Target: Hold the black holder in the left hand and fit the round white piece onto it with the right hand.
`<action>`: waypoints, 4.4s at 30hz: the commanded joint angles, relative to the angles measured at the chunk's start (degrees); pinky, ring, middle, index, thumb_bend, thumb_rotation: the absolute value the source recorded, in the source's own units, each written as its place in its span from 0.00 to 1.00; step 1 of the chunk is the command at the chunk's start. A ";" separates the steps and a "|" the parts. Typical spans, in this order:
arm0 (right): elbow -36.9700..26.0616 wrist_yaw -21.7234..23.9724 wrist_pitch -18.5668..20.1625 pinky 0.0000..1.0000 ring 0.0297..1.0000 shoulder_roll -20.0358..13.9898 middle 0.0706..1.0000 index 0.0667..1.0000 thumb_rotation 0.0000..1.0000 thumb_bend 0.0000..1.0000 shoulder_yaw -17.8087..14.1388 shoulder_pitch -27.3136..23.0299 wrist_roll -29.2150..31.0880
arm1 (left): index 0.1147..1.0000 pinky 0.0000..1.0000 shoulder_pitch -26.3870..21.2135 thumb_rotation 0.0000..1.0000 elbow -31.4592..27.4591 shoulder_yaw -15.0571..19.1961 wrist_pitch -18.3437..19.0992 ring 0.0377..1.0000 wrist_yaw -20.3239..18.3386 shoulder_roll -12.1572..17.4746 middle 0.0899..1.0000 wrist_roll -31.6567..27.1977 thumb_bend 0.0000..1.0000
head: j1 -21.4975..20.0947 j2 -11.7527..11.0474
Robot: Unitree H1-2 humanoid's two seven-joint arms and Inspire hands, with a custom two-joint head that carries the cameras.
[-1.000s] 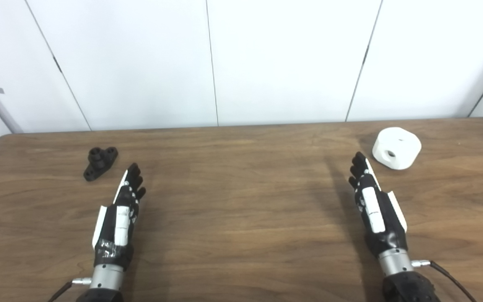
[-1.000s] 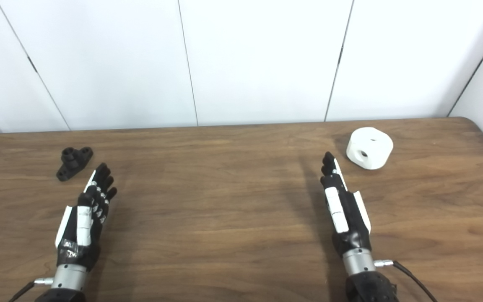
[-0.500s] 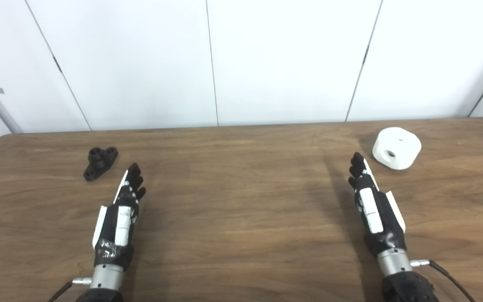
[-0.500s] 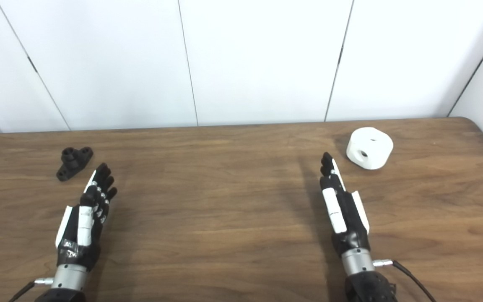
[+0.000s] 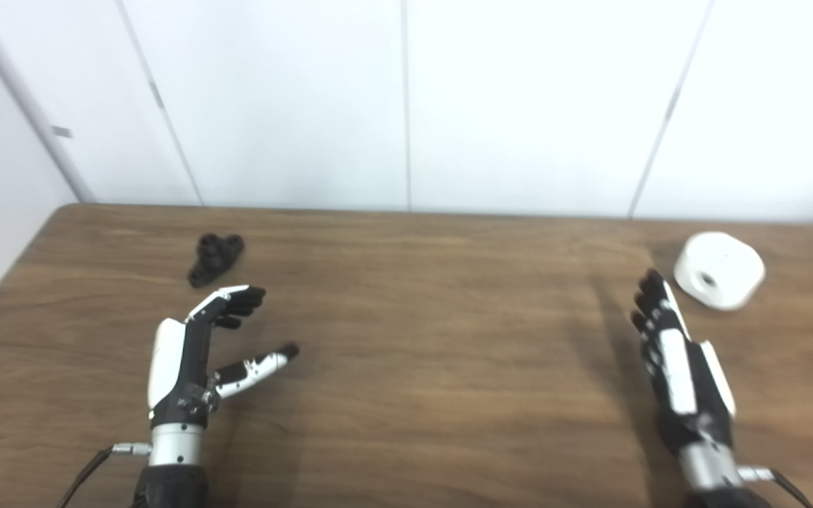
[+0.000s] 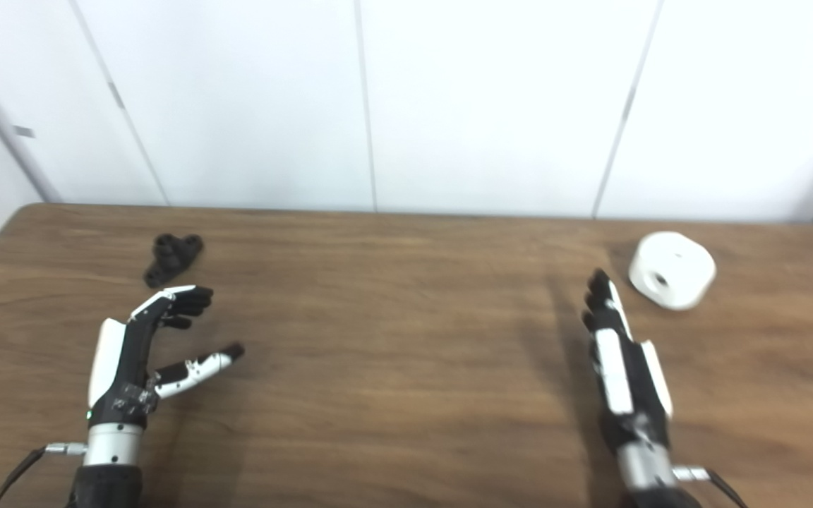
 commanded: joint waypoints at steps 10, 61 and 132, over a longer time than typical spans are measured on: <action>2.79 1.04 -2.33 1.00 1.00 -1.33 1.00 1.00 0.99 0.39 -0.71 0.33 1.07 | 0.69 0.59 -4.82 0.08 7.64 4.07 -6.32 0.67 17.69 8.20 0.70 8.50 0.86 | 2.33 -0.34; -1.91 2.21 0.41 1.00 1.00 -2.24 1.00 1.00 0.99 0.37 -1.26 0.77 3.57 | 0.78 0.84 -21.97 0.29 31.23 -4.55 10.37 0.89 -7.31 15.84 0.86 -11.47 0.93 | 5.31 0.51; -11.72 1.23 5.61 1.00 1.00 -1.13 1.00 1.00 0.98 0.44 -1.07 2.74 4.17 | 0.69 0.87 -27.15 0.35 35.00 -15.97 11.69 0.89 -9.85 26.32 0.83 -0.93 0.96 | 7.10 3.83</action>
